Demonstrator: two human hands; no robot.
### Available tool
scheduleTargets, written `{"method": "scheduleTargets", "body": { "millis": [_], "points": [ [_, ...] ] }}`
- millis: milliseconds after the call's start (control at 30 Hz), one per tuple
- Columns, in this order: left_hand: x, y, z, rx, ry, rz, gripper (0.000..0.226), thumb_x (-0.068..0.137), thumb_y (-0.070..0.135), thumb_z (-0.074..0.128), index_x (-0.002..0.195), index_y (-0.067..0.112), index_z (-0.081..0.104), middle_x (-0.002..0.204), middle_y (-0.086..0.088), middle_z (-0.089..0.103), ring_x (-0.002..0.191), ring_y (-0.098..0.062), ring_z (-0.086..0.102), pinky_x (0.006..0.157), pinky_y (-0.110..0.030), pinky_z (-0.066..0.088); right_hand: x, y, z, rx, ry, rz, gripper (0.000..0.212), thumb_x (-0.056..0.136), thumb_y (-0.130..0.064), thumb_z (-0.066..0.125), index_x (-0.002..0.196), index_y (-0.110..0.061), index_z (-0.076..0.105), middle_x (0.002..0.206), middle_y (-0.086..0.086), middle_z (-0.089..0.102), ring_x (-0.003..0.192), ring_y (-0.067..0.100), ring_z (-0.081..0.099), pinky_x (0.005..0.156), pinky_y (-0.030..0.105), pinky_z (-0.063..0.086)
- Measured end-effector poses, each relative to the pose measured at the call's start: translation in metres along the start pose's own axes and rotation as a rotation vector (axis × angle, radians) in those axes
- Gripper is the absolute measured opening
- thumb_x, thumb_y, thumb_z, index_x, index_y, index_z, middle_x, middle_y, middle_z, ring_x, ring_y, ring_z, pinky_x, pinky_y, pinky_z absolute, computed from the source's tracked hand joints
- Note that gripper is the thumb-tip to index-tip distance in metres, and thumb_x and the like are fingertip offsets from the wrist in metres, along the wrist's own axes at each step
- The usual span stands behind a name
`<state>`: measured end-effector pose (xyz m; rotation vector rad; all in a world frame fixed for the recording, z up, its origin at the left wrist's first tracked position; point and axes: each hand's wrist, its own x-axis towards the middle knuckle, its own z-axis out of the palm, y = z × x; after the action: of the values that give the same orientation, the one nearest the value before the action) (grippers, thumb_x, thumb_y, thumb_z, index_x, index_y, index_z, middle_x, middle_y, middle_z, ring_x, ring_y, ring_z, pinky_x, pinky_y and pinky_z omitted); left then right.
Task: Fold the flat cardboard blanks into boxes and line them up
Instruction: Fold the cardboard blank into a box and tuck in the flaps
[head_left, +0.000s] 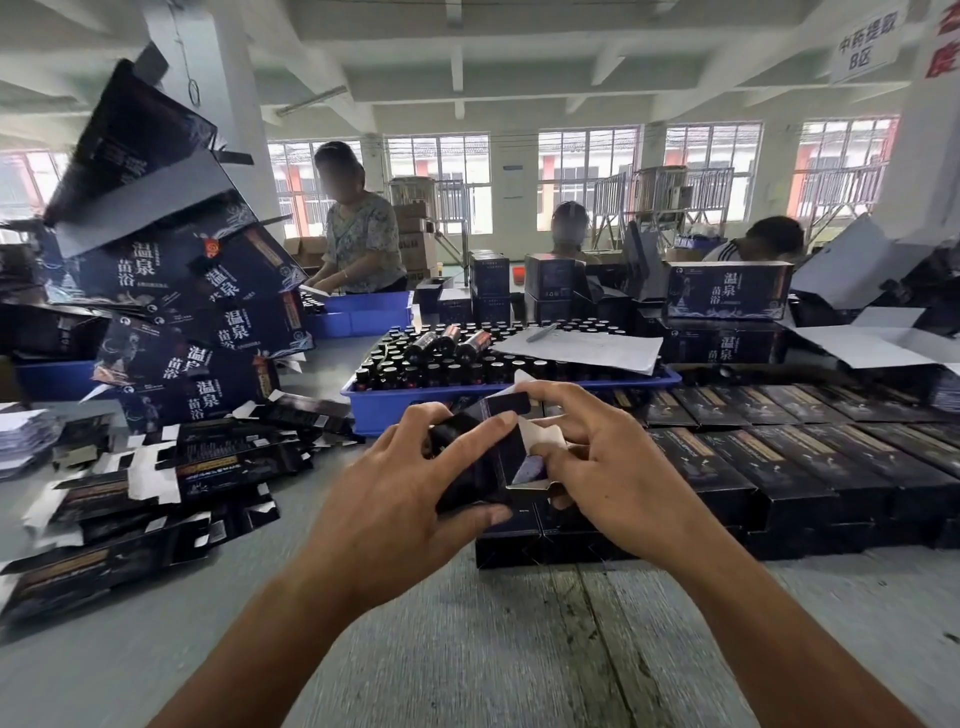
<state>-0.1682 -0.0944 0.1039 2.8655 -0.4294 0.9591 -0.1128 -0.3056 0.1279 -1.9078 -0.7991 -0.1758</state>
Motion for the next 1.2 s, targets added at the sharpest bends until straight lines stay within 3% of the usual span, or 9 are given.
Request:
{"method": "scheduleTargets", "body": {
  "millis": [200, 300, 400, 567, 733, 833, 933, 1100, 1200],
  "points": [
    [-0.001, 0.002, -0.005, -0.023, -0.034, -0.03, 0.073, 0.082, 0.081, 0.035, 0.148, 0.055, 0.019, 0.142, 0.003, 0.036, 0.119, -0.022, 0.056, 0.084, -0.038, 0.056, -0.001, -0.001, 0.002, -0.066, 0.015, -0.008, 0.06, 0.099, -0.023, 0.06, 0.131, -0.068, 0.037, 0.116, -0.011, 0.069, 0.101, 0.014, 0.067, 0.087, 0.049, 0.058],
    [-0.001, 0.003, -0.008, -0.061, -0.034, -0.009, 0.068, 0.082, 0.08, 0.036, 0.144, 0.056, 0.022, 0.143, 0.009, 0.035, 0.122, -0.018, 0.053, 0.088, -0.037, 0.054, -0.001, -0.002, 0.002, -0.042, 0.056, -0.014, 0.057, 0.099, -0.022, 0.06, 0.123, -0.068, 0.036, 0.101, -0.011, 0.071, 0.083, 0.014, 0.069, 0.076, 0.045, 0.061],
    [-0.001, 0.002, -0.01, -0.14, -0.022, 0.008, 0.065, 0.083, 0.071, 0.051, 0.142, 0.053, 0.029, 0.143, 0.016, 0.035, 0.12, -0.013, 0.051, 0.091, -0.033, 0.05, -0.003, -0.002, 0.003, -0.058, 0.055, -0.032, 0.061, 0.1, -0.024, 0.059, 0.128, -0.071, 0.032, 0.109, -0.007, 0.069, 0.089, 0.009, 0.067, 0.083, 0.04, 0.057],
    [-0.001, 0.002, -0.01, -0.219, 0.028, 0.015, 0.069, 0.082, 0.053, 0.073, 0.138, 0.051, 0.034, 0.147, 0.024, 0.037, 0.123, -0.008, 0.049, 0.096, -0.037, 0.052, -0.005, -0.003, 0.005, -0.172, 0.048, -0.056, 0.025, 0.102, -0.026, 0.054, 0.116, -0.046, 0.061, 0.076, -0.039, 0.059, 0.07, -0.007, 0.061, 0.065, 0.018, 0.051],
    [0.0, 0.002, -0.009, -0.222, 0.019, 0.009, 0.088, 0.082, 0.053, 0.072, 0.147, 0.061, 0.013, 0.149, 0.028, 0.03, 0.13, -0.005, 0.044, 0.103, -0.036, 0.049, -0.006, -0.008, 0.004, -0.147, 0.054, -0.04, 0.022, 0.101, -0.023, 0.056, 0.113, -0.033, 0.072, 0.088, -0.024, 0.069, 0.074, -0.005, 0.064, 0.065, 0.012, 0.049],
    [0.0, -0.001, -0.009, -0.189, 0.012, 0.007, 0.084, 0.085, 0.052, 0.07, 0.149, 0.059, 0.016, 0.152, 0.022, 0.028, 0.133, -0.009, 0.042, 0.104, -0.04, 0.049, -0.007, -0.011, 0.002, -0.126, -0.001, -0.056, 0.026, 0.097, -0.043, 0.058, 0.121, -0.039, 0.067, 0.088, -0.028, 0.069, 0.079, -0.009, 0.064, 0.066, 0.008, 0.048],
    [-0.001, -0.003, -0.01, -0.193, 0.038, -0.016, 0.072, 0.084, 0.052, 0.071, 0.146, 0.053, 0.033, 0.152, 0.016, 0.032, 0.133, -0.014, 0.045, 0.101, -0.044, 0.051, -0.008, -0.011, -0.004, -0.147, -0.13, -0.029, 0.063, 0.079, -0.073, 0.061, 0.136, -0.046, 0.054, 0.098, -0.032, 0.066, 0.095, -0.013, 0.061, 0.074, 0.009, 0.044],
    [-0.002, -0.001, -0.012, -0.213, 0.077, -0.022, 0.073, 0.082, 0.049, 0.076, 0.143, 0.053, 0.036, 0.15, 0.016, 0.035, 0.133, -0.014, 0.046, 0.101, -0.044, 0.051, -0.008, -0.011, -0.001, -0.07, -0.035, -0.031, 0.044, 0.09, -0.03, 0.07, 0.129, -0.048, 0.059, 0.087, -0.011, 0.072, 0.078, 0.016, 0.069, 0.069, 0.024, 0.057],
    [-0.001, 0.003, -0.014, -0.204, 0.091, -0.005, 0.069, 0.082, 0.049, 0.075, 0.141, 0.053, 0.038, 0.149, 0.014, 0.036, 0.132, -0.015, 0.048, 0.099, -0.045, 0.053, -0.01, -0.01, 0.004, -0.063, 0.088, -0.058, 0.034, 0.092, -0.03, 0.07, 0.12, -0.049, 0.063, 0.08, -0.009, 0.071, 0.068, 0.008, 0.066, 0.062, 0.014, 0.052]
  ]
}}
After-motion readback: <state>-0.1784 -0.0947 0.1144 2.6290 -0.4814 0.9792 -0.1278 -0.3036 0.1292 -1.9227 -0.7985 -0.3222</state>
